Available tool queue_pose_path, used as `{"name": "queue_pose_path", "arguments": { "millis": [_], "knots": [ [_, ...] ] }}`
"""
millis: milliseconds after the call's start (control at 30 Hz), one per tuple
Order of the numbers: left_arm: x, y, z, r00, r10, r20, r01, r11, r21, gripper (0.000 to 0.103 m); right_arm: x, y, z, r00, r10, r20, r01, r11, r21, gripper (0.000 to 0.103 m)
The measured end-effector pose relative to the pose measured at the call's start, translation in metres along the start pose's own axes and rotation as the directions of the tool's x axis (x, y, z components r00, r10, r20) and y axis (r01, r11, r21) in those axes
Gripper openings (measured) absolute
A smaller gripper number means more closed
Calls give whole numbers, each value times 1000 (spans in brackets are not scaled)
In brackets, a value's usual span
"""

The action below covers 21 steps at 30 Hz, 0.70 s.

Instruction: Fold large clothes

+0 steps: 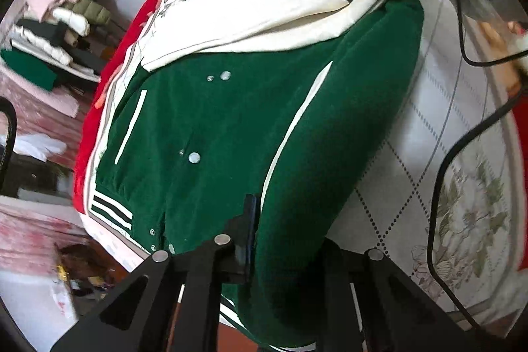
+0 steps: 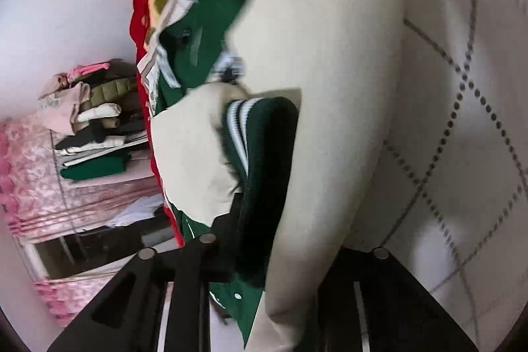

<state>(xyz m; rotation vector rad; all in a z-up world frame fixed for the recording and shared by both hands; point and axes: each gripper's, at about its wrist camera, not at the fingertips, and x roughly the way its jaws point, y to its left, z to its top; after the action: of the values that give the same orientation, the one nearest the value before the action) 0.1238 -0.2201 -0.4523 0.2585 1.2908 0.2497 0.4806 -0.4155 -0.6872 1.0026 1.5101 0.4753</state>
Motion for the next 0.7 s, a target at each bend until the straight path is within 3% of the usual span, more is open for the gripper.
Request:
{"name": "queue_pose_path", "arguments": {
  "millis": [200, 367, 467, 533, 600, 700],
  "knots": [
    [-18, 84, 17, 989, -147, 27, 149, 983, -107, 10, -12, 125, -20, 993, -92, 78, 98, 992, -81, 18],
    [-5, 181, 40, 979, -202, 25, 202, 953, -227, 11, 36, 242, -25, 966, -235, 111, 250, 958, -142, 17],
    [22, 242, 49, 974, -226, 6, 217, 926, -308, 13, 85, 300, -21, 948, -301, 107, 315, 937, -154, 17],
    [56, 285, 52, 966, -258, -6, 236, 895, -380, 15, 134, 337, -17, 930, -353, 101, 366, 913, -182, 17],
    [88, 315, 50, 963, -268, -21, 234, 877, -420, 16, 178, 359, -19, 912, -398, 99, 410, 887, -210, 17],
    [134, 353, 38, 942, -332, -54, 261, 822, -507, 17, 256, 383, -17, 880, -470, 72, 473, 851, -226, 17]
  ]
}}
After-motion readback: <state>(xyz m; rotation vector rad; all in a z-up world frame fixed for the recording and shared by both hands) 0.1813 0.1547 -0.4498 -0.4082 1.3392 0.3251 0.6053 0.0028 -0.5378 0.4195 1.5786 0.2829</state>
